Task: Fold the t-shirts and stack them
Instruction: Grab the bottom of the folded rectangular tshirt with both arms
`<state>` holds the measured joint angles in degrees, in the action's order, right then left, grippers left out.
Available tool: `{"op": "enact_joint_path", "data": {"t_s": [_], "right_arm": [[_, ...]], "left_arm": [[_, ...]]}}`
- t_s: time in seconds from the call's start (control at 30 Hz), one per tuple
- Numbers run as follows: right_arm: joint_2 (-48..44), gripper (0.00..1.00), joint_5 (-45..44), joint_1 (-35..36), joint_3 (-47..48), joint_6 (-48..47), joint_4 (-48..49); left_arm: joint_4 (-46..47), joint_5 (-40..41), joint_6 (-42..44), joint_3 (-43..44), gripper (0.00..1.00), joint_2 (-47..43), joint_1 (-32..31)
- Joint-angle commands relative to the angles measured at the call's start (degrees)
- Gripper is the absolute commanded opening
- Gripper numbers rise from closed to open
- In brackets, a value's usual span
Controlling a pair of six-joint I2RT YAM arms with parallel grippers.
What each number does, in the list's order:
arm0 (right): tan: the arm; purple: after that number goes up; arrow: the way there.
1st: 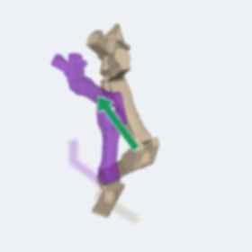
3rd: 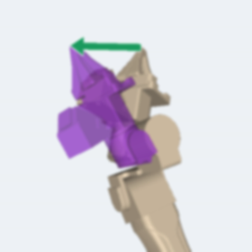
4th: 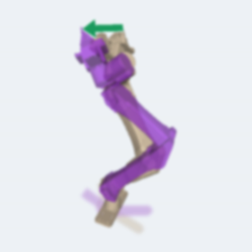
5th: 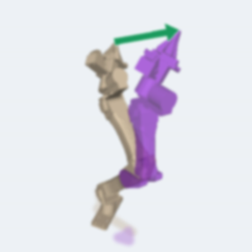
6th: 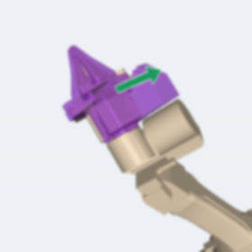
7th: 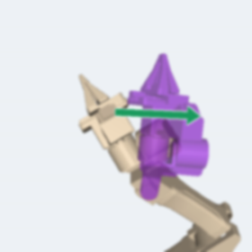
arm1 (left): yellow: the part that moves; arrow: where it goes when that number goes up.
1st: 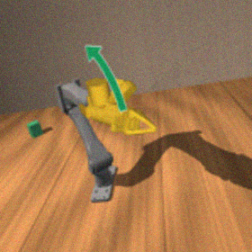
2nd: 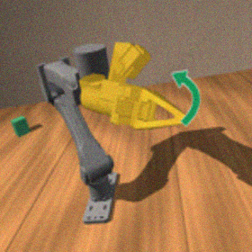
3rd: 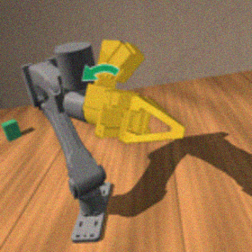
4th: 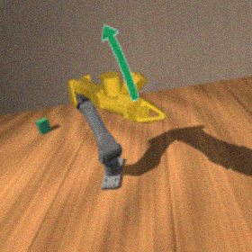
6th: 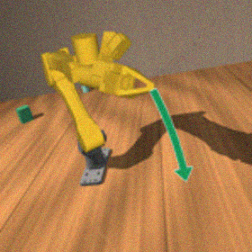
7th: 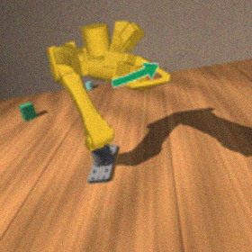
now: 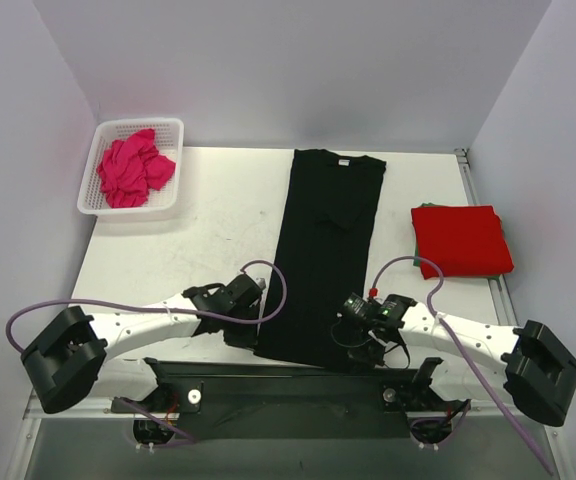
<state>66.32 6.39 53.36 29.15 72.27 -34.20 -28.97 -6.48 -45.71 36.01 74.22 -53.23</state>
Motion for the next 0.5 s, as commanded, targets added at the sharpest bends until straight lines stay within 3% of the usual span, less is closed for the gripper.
{"op": "enact_joint_path", "data": {"t_s": [0.0, 0.27, 0.47], "right_arm": [[-3.04, 0.00, -3.23, 0.69, 1.97, 1.20, -4.56], [-8.49, 0.00, -1.21, 2.53, 2.23, 3.49, -10.01], [-9.63, 0.00, -1.03, 7.89, 5.56, 6.83, -14.49]], "left_arm": [[1.02, -0.99, 1.33, -0.67, 0.00, -3.80, -0.29], [-5.20, -1.25, 1.42, 0.55, 0.00, -7.94, -0.29], [-11.70, -2.48, 1.68, 2.30, 0.00, -11.11, -0.29]]}}
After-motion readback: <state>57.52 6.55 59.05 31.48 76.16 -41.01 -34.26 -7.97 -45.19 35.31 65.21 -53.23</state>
